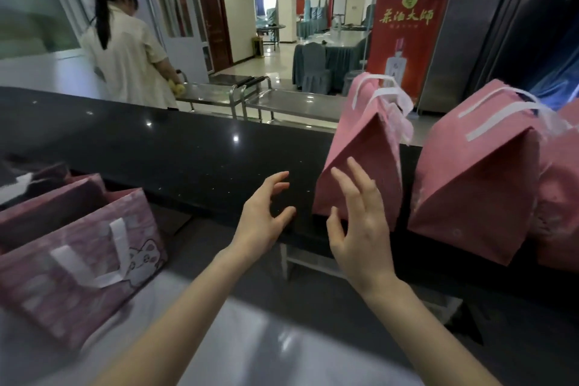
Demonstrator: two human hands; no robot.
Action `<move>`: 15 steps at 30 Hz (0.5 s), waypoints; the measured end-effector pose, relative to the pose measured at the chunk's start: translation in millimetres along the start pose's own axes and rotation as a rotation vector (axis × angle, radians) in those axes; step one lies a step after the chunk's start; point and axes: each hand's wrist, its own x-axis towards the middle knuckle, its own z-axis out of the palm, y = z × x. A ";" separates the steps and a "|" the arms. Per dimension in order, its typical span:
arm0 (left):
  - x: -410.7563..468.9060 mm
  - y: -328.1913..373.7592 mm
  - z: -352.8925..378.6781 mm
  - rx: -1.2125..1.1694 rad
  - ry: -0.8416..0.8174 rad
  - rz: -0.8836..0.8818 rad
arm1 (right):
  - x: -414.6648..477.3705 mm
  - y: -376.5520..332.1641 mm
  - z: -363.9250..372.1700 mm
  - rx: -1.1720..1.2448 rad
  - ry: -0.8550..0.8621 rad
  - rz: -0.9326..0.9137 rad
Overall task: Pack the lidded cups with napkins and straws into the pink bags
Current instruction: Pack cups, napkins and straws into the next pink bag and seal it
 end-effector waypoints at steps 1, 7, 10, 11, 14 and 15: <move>-9.8 -9.6 -17.9 0.011 0.030 -0.013 | -0.6 -10.4 11.1 0.035 -0.055 -0.019; -75.8 -57.6 -140.0 0.134 0.227 -0.146 | -7.6 -85.7 103.5 0.155 -0.378 -0.024; -100.9 -78.6 -207.7 0.297 0.326 -0.135 | -6.3 -128.9 154.1 0.153 -0.544 -0.125; -108.6 -86.3 -230.2 0.375 0.359 -0.127 | -5.3 -143.8 170.7 0.144 -0.591 -0.161; -123.9 -107.7 -287.0 0.611 0.490 -0.136 | -0.4 -183.0 217.0 0.111 -0.686 -0.222; -128.6 -117.0 -305.3 0.673 0.521 -0.149 | 1.5 -198.3 234.3 0.099 -0.708 -0.247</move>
